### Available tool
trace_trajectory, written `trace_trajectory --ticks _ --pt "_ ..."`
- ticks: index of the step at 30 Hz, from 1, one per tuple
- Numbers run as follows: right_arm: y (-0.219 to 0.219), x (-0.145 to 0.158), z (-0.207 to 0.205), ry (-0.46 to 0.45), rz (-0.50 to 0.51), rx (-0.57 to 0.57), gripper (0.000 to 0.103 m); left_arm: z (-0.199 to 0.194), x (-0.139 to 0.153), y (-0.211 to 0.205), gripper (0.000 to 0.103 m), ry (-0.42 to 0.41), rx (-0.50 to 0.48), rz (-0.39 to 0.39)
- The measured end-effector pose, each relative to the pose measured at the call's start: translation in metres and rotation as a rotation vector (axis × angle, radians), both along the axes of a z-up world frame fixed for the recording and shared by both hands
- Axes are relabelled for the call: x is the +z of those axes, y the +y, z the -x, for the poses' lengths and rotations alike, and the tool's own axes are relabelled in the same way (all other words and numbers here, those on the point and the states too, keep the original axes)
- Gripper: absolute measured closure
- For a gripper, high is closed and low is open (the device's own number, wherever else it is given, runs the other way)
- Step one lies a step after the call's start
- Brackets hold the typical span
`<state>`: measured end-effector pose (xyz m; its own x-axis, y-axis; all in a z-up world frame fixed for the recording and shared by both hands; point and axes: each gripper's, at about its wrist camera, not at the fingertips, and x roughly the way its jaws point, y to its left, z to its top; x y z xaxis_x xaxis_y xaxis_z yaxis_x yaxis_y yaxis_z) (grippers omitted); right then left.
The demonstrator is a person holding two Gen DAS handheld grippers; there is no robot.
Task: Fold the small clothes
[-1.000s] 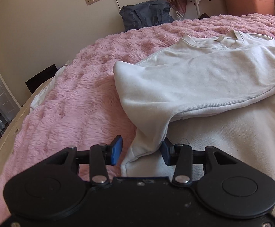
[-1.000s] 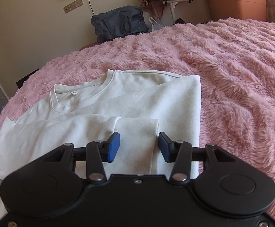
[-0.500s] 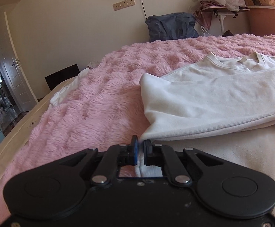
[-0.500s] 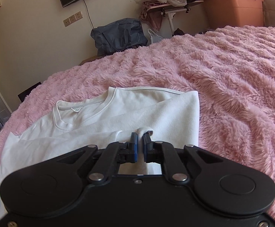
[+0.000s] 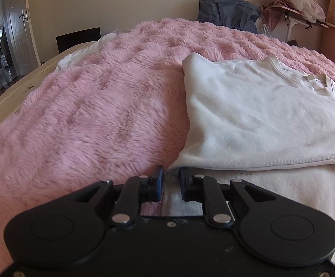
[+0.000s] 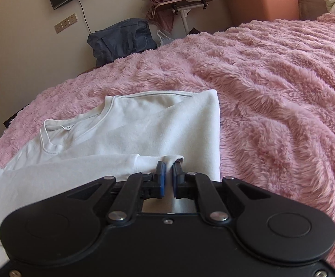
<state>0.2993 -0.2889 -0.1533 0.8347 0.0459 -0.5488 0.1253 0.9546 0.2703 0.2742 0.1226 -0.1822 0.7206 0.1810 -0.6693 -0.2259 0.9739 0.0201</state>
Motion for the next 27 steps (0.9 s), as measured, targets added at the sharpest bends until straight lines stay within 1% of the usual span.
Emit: trace_trajectory --ticks 1,2,3,5,7,8,11,12,13,14,15,16,17,18,19,21,22,25,27 --pt "0.001 0.004 0.001 0.000 0.011 0.009 0.094 0.005 0.003 0.000 0.085 0.005 0.002 0.002" --pt "0.001 0.008 0.003 0.007 0.010 0.018 0.090 0.009 0.006 0.000 0.080 0.006 0.005 -0.001" --pt "-0.001 0.012 0.006 0.010 -0.001 0.022 0.090 0.015 0.011 0.001 0.077 -0.004 0.015 -0.002" --pt "-0.010 0.020 0.018 0.001 -0.067 0.040 0.085 0.031 0.023 0.002 0.075 -0.045 0.029 0.000" --pt "-0.017 0.023 0.030 0.000 -0.131 0.047 0.084 0.040 0.035 0.002 0.075 -0.099 0.040 -0.006" --pt "-0.018 0.023 0.036 0.005 -0.142 0.055 0.084 0.041 0.040 0.002 0.073 -0.122 0.038 -0.004" --pt "-0.013 0.021 0.048 0.027 -0.107 0.068 0.084 0.036 0.054 0.000 0.069 -0.192 0.011 0.037" --pt "-0.010 0.019 0.051 0.038 -0.098 0.077 0.084 0.031 0.057 0.000 0.068 -0.205 -0.017 0.069" --pt "-0.009 0.016 0.053 0.048 -0.099 0.083 0.080 0.025 0.058 -0.002 0.067 -0.215 -0.040 0.094" --pt "-0.007 0.014 0.054 0.057 -0.104 0.085 0.074 0.021 0.058 -0.003 0.065 -0.225 -0.056 0.105" --pt "-0.007 0.011 0.054 0.065 -0.110 0.086 0.072 0.010 0.056 -0.007 0.064 -0.222 -0.097 0.120" --pt "-0.006 0.008 0.055 0.068 -0.116 0.087 0.072 0.003 0.053 -0.009 0.063 -0.212 -0.103 0.129" --pt "-0.005 0.007 0.054 0.066 -0.115 0.090 0.077 -0.006 0.048 -0.011 0.063 -0.188 -0.105 0.141" --pt "-0.004 0.006 0.054 0.062 -0.107 0.084 0.086 -0.017 0.039 -0.010 0.063 -0.150 -0.107 0.164" --pt "-0.004 0.006 0.055 0.058 -0.101 0.076 0.096 -0.025 0.032 -0.009 0.063 -0.120 -0.079 0.177" --pt "-0.008 0.007 0.057 0.053 -0.128 0.070 0.096 -0.033 0.022 -0.006 0.063 -0.084 -0.052 0.202" --pt "-0.009 0.009 0.059 0.046 -0.136 0.066 0.096 -0.032 0.020 -0.005 0.063 -0.089 -0.043 0.212" --pt "-0.010 0.021 0.071 0.004 -0.107 0.068 0.097 -0.033 0.019 -0.004 0.062 -0.095 -0.048 0.208" --pt "-0.008 0.026 0.076 -0.011 -0.087 0.080 0.097 -0.034 0.012 -0.002 0.061 -0.076 -0.050 0.206"
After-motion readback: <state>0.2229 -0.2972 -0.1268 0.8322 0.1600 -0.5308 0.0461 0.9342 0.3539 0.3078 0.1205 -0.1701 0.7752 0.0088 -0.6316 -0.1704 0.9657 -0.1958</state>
